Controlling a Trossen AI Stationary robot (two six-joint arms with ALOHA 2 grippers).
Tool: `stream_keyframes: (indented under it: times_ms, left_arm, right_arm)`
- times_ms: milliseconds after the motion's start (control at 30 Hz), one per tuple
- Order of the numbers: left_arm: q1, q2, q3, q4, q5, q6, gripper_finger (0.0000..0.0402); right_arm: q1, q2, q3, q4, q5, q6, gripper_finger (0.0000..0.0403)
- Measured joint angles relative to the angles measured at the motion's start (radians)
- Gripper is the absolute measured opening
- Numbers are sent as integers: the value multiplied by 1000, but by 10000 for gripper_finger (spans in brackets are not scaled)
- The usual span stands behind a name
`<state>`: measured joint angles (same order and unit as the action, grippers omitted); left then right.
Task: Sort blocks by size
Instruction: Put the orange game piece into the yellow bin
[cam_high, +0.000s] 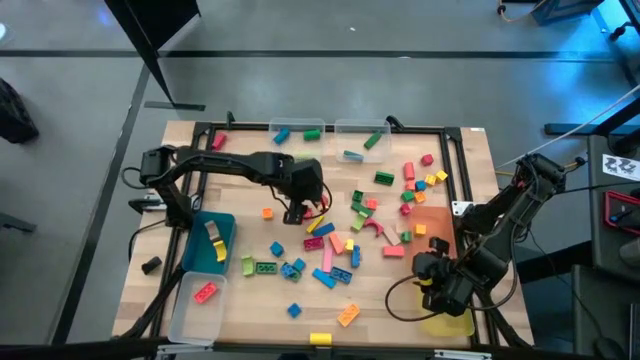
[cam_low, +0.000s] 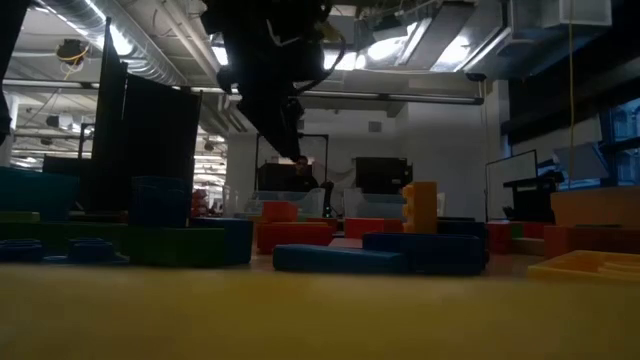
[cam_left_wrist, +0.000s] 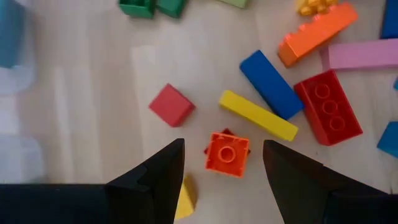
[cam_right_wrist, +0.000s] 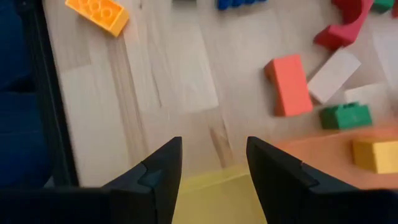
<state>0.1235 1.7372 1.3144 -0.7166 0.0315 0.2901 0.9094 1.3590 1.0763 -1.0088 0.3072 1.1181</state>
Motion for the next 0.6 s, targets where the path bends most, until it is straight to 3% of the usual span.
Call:
stream_keyframes:
  times_ms: [600]
  left_arm:
    - [-9,99,0,4,3,30,203]
  right_arm:
    - [0,0,0,16,23,-1,182]
